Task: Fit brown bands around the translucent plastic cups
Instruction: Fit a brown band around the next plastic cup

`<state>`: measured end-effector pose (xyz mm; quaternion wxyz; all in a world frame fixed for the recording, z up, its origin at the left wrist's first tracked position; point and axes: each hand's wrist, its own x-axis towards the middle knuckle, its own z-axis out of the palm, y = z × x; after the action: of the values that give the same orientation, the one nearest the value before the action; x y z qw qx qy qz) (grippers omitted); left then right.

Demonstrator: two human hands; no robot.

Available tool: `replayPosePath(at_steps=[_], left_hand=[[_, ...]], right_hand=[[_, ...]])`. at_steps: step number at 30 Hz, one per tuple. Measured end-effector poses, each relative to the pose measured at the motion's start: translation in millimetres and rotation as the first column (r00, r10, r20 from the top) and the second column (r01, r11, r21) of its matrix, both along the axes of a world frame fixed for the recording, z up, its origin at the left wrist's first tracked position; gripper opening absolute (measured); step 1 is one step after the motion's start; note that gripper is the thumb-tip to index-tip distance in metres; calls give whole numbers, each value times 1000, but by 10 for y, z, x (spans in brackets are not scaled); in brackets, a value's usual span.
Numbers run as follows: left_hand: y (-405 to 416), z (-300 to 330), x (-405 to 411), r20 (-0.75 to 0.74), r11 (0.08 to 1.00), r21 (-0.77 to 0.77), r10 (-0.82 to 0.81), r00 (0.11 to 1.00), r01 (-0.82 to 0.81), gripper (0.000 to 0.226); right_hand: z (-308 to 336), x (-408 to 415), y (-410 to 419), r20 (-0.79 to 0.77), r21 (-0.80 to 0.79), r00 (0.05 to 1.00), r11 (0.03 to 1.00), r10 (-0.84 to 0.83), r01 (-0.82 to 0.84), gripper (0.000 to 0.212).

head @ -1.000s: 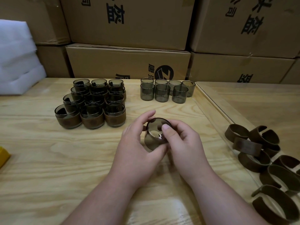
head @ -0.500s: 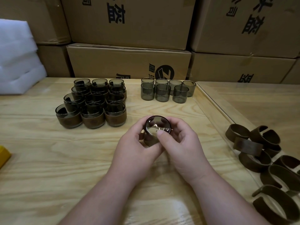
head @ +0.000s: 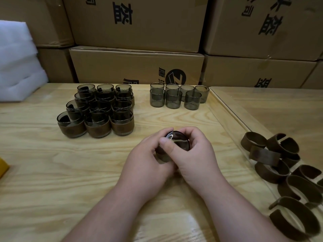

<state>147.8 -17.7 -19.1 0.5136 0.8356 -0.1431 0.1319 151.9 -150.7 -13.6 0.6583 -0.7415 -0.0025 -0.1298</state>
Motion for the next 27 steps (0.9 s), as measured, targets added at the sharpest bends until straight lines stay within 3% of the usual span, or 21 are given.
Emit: replayPosePath(at_steps=[6, 16, 27], left_hand=[[-19, 39, -26, 22, 995, 54, -90, 996, 89, 66], [-14, 19, -14, 18, 995, -14, -96, 995, 96, 74], [-1, 15, 11, -14, 988, -138, -74, 997, 72, 59]], right_hand=[[9, 21, -51, 13, 19, 996, 996, -93, 92, 30], [81, 8, -44, -94, 145, 987, 979, -127, 140, 27], [97, 13, -61, -21, 285, 1000, 958, -5, 11, 24]])
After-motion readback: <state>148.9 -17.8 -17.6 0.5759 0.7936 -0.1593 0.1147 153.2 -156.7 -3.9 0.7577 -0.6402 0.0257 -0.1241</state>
